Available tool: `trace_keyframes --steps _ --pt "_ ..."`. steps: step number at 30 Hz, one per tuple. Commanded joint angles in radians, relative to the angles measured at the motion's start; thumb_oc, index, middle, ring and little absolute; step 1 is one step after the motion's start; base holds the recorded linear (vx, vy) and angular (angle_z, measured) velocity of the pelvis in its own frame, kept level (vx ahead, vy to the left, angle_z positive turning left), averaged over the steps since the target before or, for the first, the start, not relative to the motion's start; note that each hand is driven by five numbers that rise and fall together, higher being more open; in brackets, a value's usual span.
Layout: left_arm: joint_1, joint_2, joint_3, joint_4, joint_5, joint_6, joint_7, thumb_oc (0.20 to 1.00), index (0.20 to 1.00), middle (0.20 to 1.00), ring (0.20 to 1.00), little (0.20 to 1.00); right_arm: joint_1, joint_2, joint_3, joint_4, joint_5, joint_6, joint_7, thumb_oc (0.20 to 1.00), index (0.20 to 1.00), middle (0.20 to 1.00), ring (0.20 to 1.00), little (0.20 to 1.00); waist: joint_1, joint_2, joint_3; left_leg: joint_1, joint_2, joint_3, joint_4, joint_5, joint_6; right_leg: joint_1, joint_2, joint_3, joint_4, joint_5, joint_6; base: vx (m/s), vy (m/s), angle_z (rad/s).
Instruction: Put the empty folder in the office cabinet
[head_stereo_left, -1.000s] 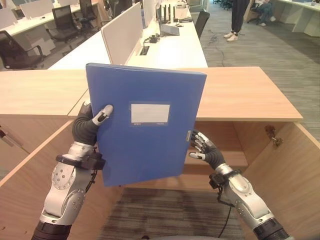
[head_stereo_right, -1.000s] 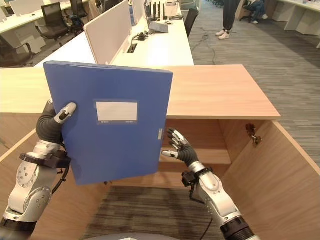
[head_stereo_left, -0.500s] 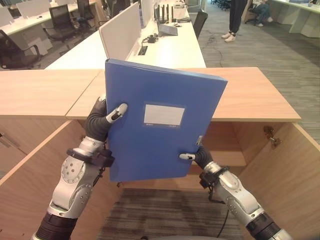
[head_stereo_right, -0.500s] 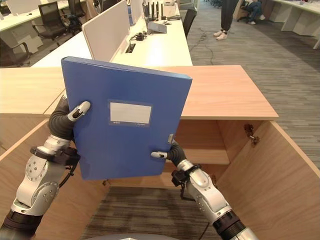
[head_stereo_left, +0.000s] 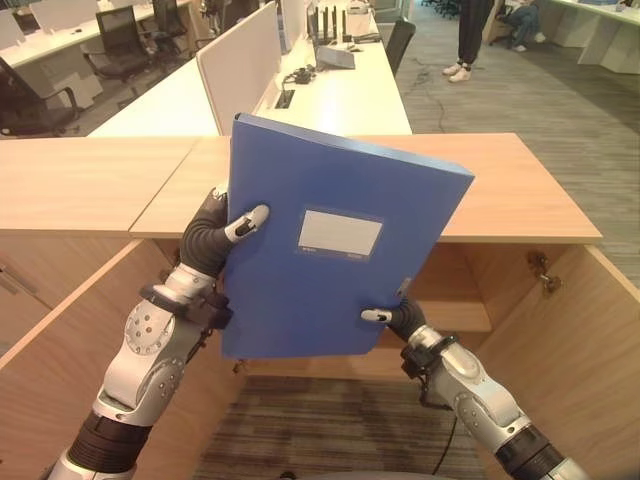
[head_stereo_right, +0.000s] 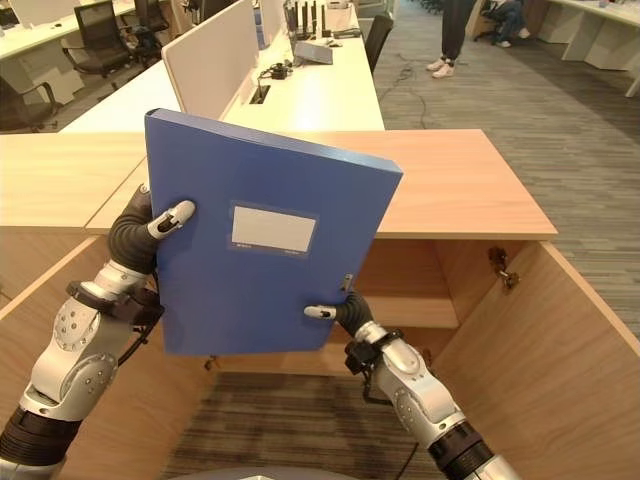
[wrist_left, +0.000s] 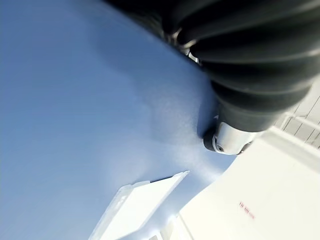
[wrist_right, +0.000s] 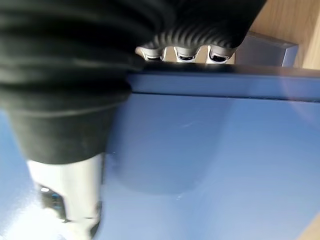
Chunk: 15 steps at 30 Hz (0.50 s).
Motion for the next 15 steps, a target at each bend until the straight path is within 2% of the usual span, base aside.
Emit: trace_keyframes --steps 1,15 --pt "-0.076 0.066 -0.110 -0.029 -0.057 0.004 -0.106 0.200 0.200 0.200 0.200 0.200 -0.165 0.020 0.001 -0.172 0.082 -0.055 0.052 1.000 1.000 1.000 1.000 1.000 -0.006 -0.028 0.005 0.035 0.008 -0.039 0.004 -0.069 -0.008 0.019 -0.023 -0.038 0.048 -0.025 0.010 0.00 0.000 0.00" --pt "0.005 0.065 -0.043 -0.025 -0.062 0.012 -0.144 0.200 0.200 0.200 0.200 0.200 -0.140 0.004 -0.076 -0.263 0.156 -0.069 0.088 1.000 1.000 1.000 1.000 1.000 -0.004 -0.033 0.000 0.034 0.009 -0.039 0.004 -0.070 -0.007 0.015 -0.020 -0.035 0.049 -0.025 0.011 0.00 0.000 0.00"
